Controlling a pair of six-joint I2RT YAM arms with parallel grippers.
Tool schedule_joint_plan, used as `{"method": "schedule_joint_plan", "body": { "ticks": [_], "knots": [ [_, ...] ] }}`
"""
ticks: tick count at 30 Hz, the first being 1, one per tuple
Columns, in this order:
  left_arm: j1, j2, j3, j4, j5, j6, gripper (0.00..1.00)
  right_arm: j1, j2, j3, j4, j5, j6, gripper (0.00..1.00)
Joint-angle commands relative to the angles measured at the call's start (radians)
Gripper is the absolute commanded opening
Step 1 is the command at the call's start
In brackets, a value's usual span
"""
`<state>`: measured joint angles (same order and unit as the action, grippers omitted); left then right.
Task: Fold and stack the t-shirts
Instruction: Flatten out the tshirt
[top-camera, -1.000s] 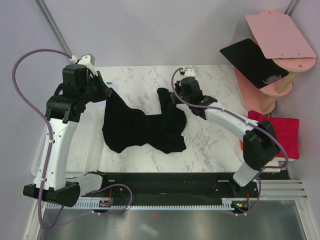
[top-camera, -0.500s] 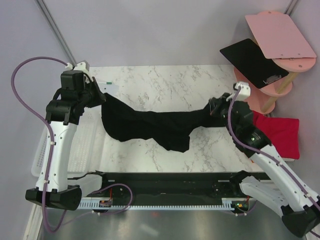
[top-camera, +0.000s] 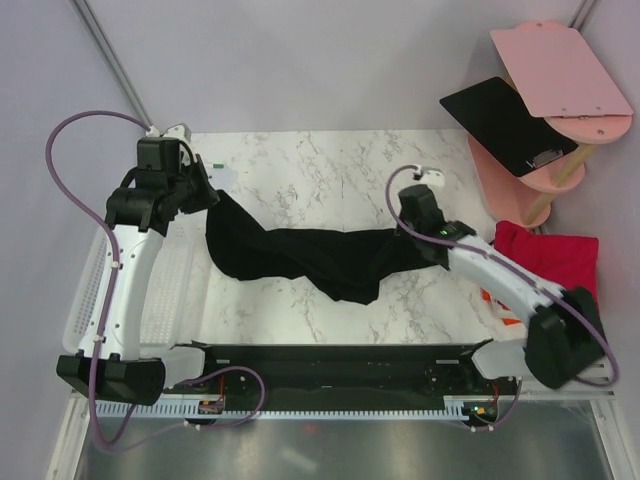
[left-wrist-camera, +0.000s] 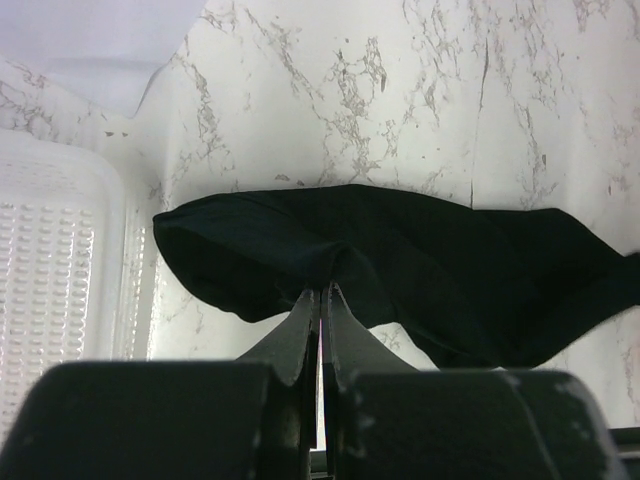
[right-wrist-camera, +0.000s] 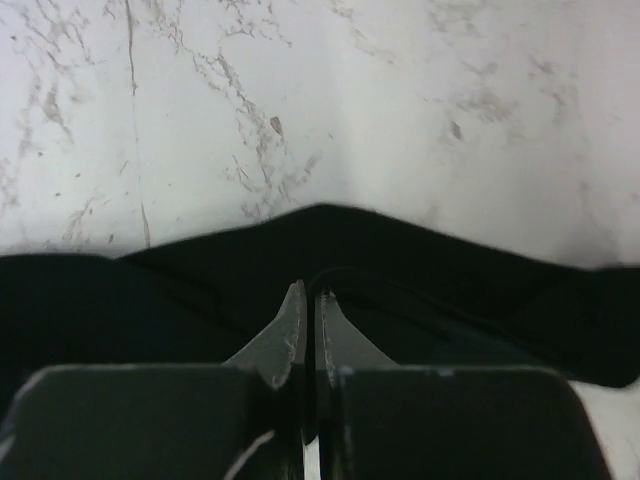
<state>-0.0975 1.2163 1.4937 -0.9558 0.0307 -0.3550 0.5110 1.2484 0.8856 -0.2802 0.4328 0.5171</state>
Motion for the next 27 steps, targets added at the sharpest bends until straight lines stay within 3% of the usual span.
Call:
{"method": "schedule_joint_plan", "body": {
  "ticks": [1, 4, 5, 6, 7, 8, 9, 16, 23, 27],
  "knots": [
    [0.005, 0.000, -0.006, 0.061, 0.038, -0.007, 0.02, -0.011, 0.293, 0.203, 0.116, -0.045, -0.067, 0.03],
    [0.005, 0.000, -0.024, 0.069, 0.034, -0.002, 0.02, -0.017, 0.529, 0.410, 0.121, -0.115, -0.129, 0.16],
    [0.005, 0.000, -0.027, 0.069, 0.032, 0.001, 0.02, -0.019, 0.625, 0.468, 0.096, -0.117, -0.149, 0.36],
    [0.005, 0.000, -0.030, 0.071, 0.035, 0.004, 0.02, -0.019, 0.653, 0.542, 0.076, -0.129, -0.155, 0.47],
    [0.005, -0.001, -0.036, 0.072, 0.037, 0.007, 0.02, -0.017, 0.664, 0.552, 0.081, -0.126, -0.160, 0.60],
    [0.005, -0.003, -0.038, 0.074, 0.040, 0.010, 0.02, -0.017, 0.643, 0.541, 0.096, -0.111, -0.155, 0.87],
    [0.005, -0.004, -0.042, 0.072, 0.043, 0.016, 0.02, -0.017, 0.619, 0.498, 0.133, -0.091, -0.140, 0.98],
    [0.005, -0.024, -0.090, 0.086, 0.035, 0.028, 0.02, -0.075, 0.378, 0.276, 0.170, -0.150, -0.036, 0.96],
    [0.005, -0.032, -0.124, 0.103, 0.054, 0.016, 0.02, -0.284, 0.295, 0.060, 0.248, -0.521, 0.211, 0.86],
    [0.005, -0.040, -0.128, 0.106, 0.055, 0.016, 0.02, -0.331, 0.306, 0.000, 0.304, -0.624, 0.285, 0.84]
  ]
}}
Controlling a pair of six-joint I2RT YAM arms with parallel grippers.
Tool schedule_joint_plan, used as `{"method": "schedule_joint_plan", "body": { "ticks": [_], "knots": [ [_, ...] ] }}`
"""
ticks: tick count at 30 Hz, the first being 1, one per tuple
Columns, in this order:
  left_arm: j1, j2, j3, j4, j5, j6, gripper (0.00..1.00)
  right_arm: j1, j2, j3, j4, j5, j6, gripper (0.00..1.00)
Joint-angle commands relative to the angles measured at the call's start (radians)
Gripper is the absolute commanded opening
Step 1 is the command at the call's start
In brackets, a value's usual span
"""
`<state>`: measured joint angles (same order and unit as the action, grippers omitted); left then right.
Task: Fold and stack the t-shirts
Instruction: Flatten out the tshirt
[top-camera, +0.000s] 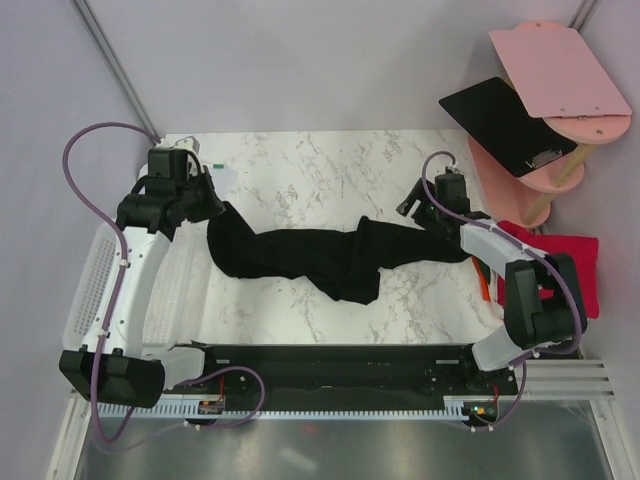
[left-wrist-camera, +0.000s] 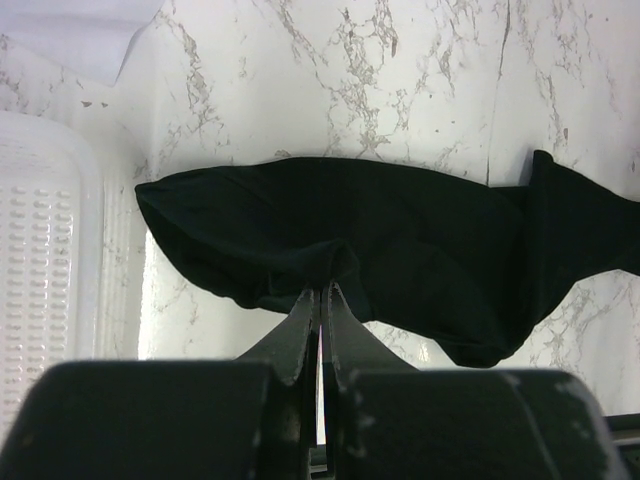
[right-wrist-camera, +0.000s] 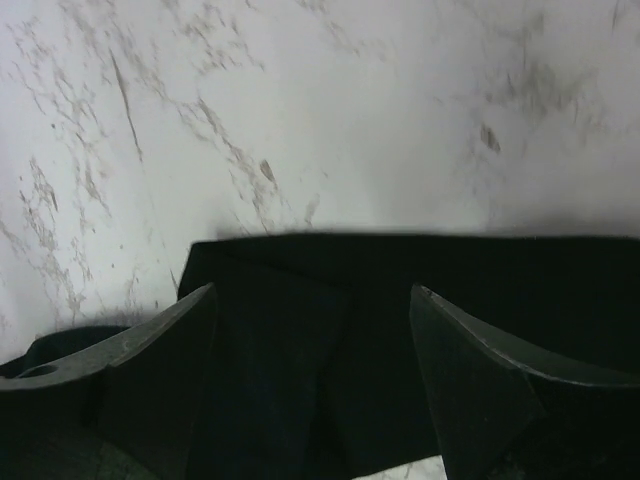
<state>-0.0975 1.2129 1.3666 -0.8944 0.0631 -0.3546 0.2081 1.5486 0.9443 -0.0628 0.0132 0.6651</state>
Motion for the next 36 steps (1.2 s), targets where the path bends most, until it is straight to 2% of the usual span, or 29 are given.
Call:
{"method": "schedule_joint_plan", "body": {
  "ticks": [1, 7, 14, 18, 24, 27, 28, 30, 36],
  "knots": [
    [0.005, -0.038, -0.003, 0.045, 0.020, 0.016, 0.02, -0.033, 0.014, -0.068, 0.099, -0.220, 0.149, 0.84],
    [0.005, -0.044, -0.014, 0.045, 0.011, 0.017, 0.02, -0.047, 0.039, -0.142, 0.202, -0.329, 0.232, 0.83],
    [0.005, -0.047, -0.031, 0.052, 0.015, 0.014, 0.02, -0.046, 0.073, -0.191, 0.271, -0.361, 0.264, 0.81],
    [0.005, -0.050, -0.032, 0.052, 0.015, 0.013, 0.02, -0.045, 0.105, -0.188, 0.334, -0.383, 0.283, 0.74],
    [0.005, -0.052, -0.049, 0.055, 0.017, 0.011, 0.02, -0.044, 0.163, -0.159, 0.420, -0.394, 0.289, 0.56],
    [0.005, -0.052, -0.060, 0.058, 0.015, 0.011, 0.02, -0.033, 0.189, -0.124, 0.405, -0.386, 0.260, 0.33],
    [0.005, -0.052, -0.061, 0.058, 0.015, 0.011, 0.02, -0.035, 0.199, -0.115, 0.400, -0.386, 0.255, 0.15],
    [0.005, -0.050, -0.064, 0.061, 0.012, 0.012, 0.02, -0.032, 0.197, -0.101, 0.396, -0.387, 0.239, 0.01],
    [0.005, -0.047, -0.047, 0.060, -0.009, 0.032, 0.02, -0.026, 0.090, -0.059, 0.319, -0.361, 0.173, 0.00]
  ]
}}
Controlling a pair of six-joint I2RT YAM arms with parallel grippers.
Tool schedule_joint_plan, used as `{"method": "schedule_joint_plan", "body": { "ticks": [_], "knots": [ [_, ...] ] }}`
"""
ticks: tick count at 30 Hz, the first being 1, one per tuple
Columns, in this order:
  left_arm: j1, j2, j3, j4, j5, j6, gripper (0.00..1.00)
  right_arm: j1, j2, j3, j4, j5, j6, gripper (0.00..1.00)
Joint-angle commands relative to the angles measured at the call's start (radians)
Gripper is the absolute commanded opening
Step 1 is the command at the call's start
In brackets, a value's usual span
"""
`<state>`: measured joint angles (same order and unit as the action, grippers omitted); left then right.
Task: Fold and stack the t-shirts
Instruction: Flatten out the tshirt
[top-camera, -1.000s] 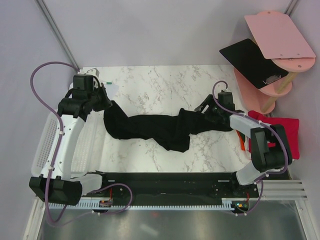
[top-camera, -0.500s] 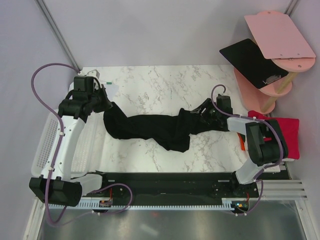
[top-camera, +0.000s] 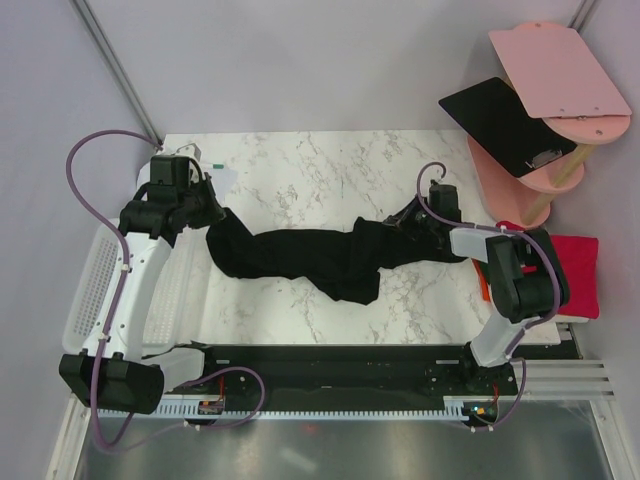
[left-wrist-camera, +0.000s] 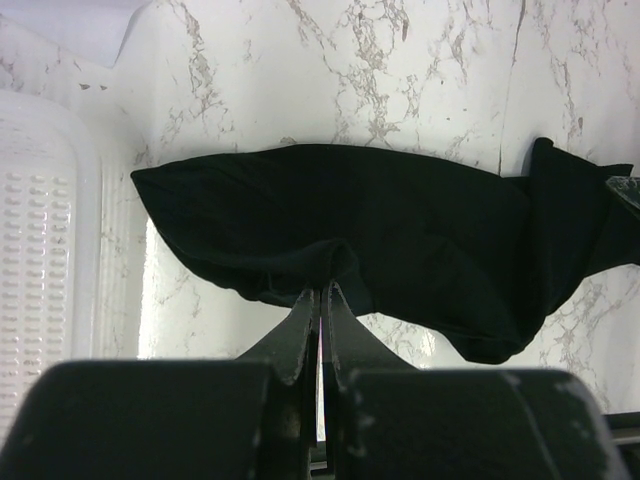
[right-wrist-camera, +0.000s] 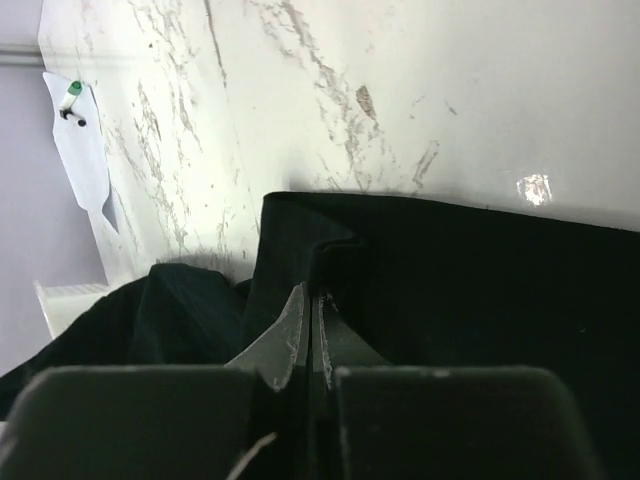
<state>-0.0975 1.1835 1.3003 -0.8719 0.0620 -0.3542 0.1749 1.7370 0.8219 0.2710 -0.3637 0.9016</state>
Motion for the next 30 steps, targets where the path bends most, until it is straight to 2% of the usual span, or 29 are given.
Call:
{"method": "schedule_joint_plan", "body": {
  "ticks": [1, 10, 19, 22, 25, 30],
  "knots": [
    [0.005, -0.019, 0.027, 0.034, -0.013, 0.037, 0.02, 0.009, -0.150, 0.089, -0.060, 0.028, -0.099, 0.00],
    [0.005, -0.035, 0.198, -0.012, -0.045, 0.070, 0.02, 0.023, -0.487, 0.316, -0.360, 0.201, -0.308, 0.00],
    [0.005, -0.205, 0.349, -0.084, -0.132, 0.086, 0.02, 0.025, -0.859, 0.431, -0.570, 0.380, -0.498, 0.00],
    [0.005, -0.254, 0.465, -0.142, -0.186, 0.104, 0.02, 0.025, -0.976, 0.486, -0.639, 0.446, -0.566, 0.00],
    [0.004, -0.277, 0.652, -0.206, -0.208, 0.092, 0.02, 0.026, -1.054, 0.555, -0.696, 0.488, -0.610, 0.00],
    [-0.005, -0.360, 0.734, -0.182, -0.200, 0.012, 0.02, 0.025, -1.151, 0.647, -0.739, 0.491, -0.619, 0.00]
  ]
}}
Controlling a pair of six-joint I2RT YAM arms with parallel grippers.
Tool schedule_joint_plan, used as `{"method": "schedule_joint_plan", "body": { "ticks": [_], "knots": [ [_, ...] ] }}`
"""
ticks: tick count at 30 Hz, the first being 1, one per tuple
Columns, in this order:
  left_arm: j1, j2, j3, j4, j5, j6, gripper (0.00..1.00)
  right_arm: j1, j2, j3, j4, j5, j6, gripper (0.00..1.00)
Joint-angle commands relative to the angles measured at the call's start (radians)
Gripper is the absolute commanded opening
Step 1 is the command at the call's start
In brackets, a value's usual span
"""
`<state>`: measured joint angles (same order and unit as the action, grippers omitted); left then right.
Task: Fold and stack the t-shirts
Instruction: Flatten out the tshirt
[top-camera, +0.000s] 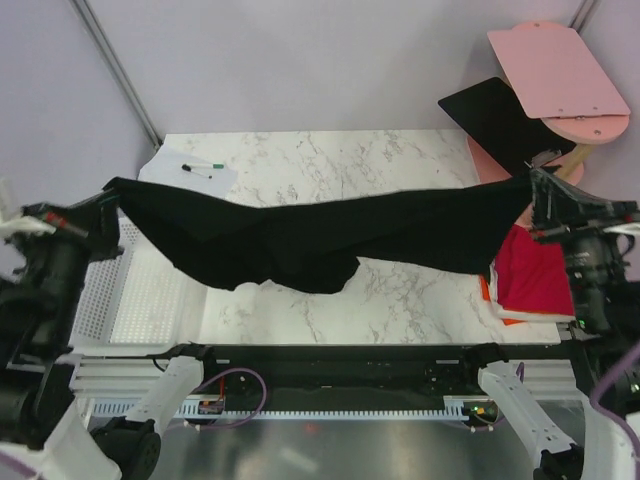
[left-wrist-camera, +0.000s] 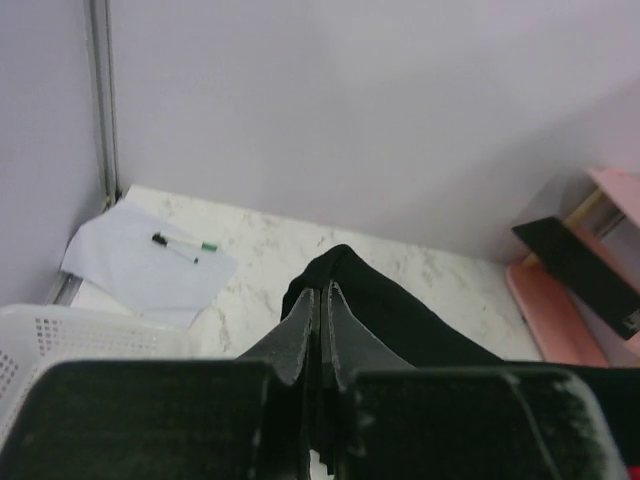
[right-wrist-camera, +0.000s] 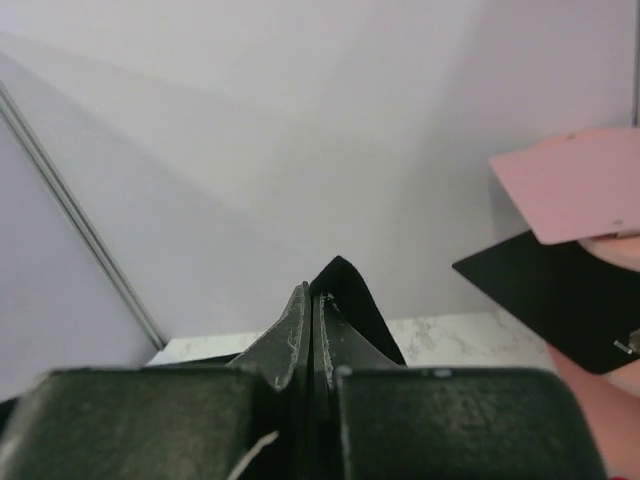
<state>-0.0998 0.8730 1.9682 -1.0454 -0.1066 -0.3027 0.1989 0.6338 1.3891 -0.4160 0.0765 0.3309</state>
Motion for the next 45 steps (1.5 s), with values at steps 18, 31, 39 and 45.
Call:
{"method": "schedule_joint_plan", "body": {
  "ticks": [18, 31, 39, 45],
  "knots": [
    [-0.006, 0.145, 0.362, -0.045, 0.087, -0.041, 0.02, -0.004, -0.062, 0.237, -0.167, 0.055, -0.003, 0.00],
    [-0.005, 0.738, 0.210, 0.018, 0.128, 0.070, 0.02, -0.006, 0.242, -0.376, 0.278, -0.010, 0.005, 0.00],
    [-0.005, 1.188, 0.412, 0.054, 0.073, 0.054, 0.02, -0.006, 0.811, -0.339, 0.532, -0.012, -0.012, 0.00],
    [-0.003, 1.432, 0.630, 0.060, 0.146, 0.011, 0.02, -0.010, 1.182, -0.017, 0.479, 0.037, -0.039, 0.00]
  ]
}}
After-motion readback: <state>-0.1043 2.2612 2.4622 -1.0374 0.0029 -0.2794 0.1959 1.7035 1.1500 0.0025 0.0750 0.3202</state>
